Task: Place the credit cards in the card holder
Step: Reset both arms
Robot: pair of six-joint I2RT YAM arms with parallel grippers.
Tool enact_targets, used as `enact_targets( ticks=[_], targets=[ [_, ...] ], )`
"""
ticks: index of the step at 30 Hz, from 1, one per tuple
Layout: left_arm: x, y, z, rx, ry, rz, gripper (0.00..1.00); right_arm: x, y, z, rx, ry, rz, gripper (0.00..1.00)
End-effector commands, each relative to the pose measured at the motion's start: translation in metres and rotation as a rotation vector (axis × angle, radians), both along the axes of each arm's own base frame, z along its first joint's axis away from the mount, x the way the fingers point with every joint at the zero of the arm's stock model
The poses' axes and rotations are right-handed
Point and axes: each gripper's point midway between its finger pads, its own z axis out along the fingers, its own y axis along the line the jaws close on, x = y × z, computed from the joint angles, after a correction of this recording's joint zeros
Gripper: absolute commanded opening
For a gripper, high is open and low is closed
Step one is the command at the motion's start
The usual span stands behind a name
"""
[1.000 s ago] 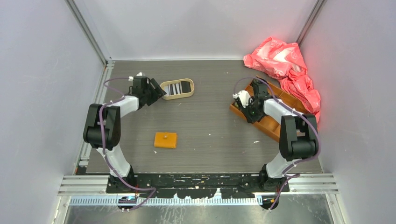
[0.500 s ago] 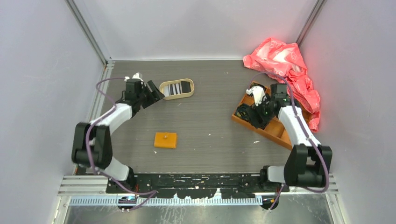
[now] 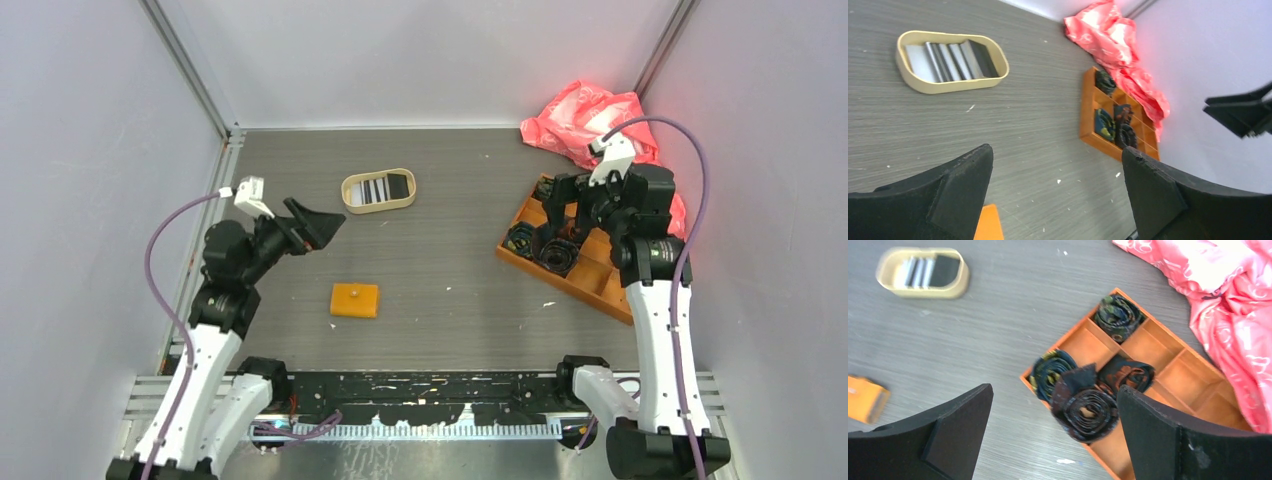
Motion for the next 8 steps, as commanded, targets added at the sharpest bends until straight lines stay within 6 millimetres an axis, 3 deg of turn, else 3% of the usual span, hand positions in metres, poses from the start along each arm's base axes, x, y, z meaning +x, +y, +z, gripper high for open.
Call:
enact_targets(
  ticks=[1, 8],
  targets=[
    [-0.031, -0.011, 0.011, -0.034, -0.024, -0.096, 1.0, 0.001, 0.012, 0.049, 0.308, -0.058, -0.138, 1.0],
    [-0.031, -0.009, -0.003, -0.009, 0.025, -0.092, 1.0, 0.006, 0.017, 0.044, 0.369, -0.065, -0.136, 0.99]
  ],
)
